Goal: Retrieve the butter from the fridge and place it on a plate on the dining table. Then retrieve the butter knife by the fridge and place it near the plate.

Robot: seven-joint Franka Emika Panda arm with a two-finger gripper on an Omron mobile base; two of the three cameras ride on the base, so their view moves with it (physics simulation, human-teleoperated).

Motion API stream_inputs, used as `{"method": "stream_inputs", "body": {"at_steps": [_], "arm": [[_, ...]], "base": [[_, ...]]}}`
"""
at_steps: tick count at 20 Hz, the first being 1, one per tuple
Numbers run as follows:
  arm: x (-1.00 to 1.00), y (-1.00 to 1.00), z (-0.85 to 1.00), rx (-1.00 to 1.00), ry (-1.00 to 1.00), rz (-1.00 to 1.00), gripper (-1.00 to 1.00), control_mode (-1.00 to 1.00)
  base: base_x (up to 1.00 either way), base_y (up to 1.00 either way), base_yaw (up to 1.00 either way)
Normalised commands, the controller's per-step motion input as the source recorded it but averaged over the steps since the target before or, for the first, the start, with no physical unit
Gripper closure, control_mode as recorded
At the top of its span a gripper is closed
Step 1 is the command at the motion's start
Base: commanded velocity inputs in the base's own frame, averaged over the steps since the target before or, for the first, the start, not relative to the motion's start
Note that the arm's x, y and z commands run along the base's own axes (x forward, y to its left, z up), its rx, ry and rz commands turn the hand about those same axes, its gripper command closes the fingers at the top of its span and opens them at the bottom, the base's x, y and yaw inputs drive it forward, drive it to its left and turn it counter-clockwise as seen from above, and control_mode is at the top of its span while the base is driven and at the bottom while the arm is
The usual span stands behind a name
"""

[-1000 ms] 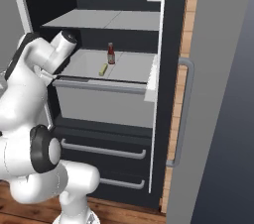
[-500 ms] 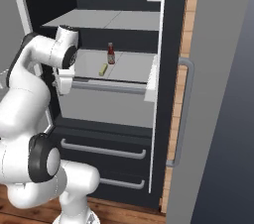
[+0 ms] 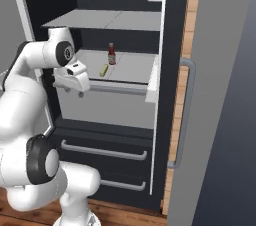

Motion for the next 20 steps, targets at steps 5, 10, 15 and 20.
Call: {"method": "stream_inputs", "body": {"at_steps": [5,10,15,20], "arm": [[-0.53,-0.54,-0.14,0.00,-0.11,0.34,-1.00,-1.00],[-0.12,-0.01,0.00,0.00,-0.12,0.21,-1.00,-1.00],[0.02,0.04,-0.12,0.00,-0.02,0.13,-1.00,-1.00],[0.07,0.00,-0.19,0.01,0.00,0.08,-1.00,-1.00]], "base": [[0.00,0.00,0.00],[0.00,0.00,0.00],[0.00,0.00,0.00],[0.00,0.00,0.00]]}}
